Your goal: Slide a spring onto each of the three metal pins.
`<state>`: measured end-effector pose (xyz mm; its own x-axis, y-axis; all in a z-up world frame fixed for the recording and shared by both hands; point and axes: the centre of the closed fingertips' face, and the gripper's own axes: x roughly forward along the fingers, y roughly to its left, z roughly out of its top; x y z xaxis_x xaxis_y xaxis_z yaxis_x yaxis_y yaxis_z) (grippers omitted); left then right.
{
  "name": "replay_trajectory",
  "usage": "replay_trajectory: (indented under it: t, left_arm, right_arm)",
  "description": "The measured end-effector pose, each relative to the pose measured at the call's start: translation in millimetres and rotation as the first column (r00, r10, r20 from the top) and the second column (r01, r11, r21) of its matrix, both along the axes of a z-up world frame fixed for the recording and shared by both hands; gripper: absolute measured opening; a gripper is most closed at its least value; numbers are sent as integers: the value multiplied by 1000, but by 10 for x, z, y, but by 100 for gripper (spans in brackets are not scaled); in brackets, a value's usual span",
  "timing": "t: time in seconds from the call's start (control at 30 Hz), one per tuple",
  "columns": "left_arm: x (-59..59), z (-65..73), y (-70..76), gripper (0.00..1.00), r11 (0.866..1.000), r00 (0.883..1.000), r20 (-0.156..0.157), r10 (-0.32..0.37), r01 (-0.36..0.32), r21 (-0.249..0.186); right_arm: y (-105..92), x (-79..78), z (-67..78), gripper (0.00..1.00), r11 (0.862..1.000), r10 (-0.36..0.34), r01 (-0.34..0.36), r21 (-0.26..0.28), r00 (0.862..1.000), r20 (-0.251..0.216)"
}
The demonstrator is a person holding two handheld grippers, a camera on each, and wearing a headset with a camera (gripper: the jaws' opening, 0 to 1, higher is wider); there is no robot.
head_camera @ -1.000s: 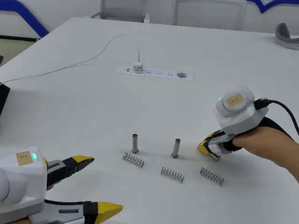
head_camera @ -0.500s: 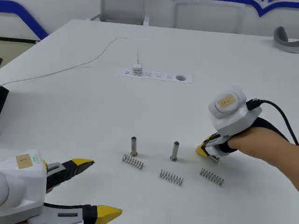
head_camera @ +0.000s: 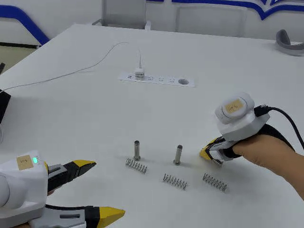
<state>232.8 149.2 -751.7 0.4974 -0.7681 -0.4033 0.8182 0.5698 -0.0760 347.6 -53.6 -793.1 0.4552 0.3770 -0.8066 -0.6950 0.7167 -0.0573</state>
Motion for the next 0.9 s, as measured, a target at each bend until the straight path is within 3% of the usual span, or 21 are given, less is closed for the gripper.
replay_trajectory:
  t: [0.3, 0.9]
  left_arm:
    - [-9, 24, -41, 78, 1000, 1000, 9, -8, 8, -4]
    - [0, 67, -42, 78, 1000, 1000, 22, -12, 12, -2]
  right_arm:
    - [-41, -57, 162, 9, 999, -22, 21, 30, 999, 33]
    - [-52, -105, 305, 9, 997, -51, 46, 68, 996, 67]
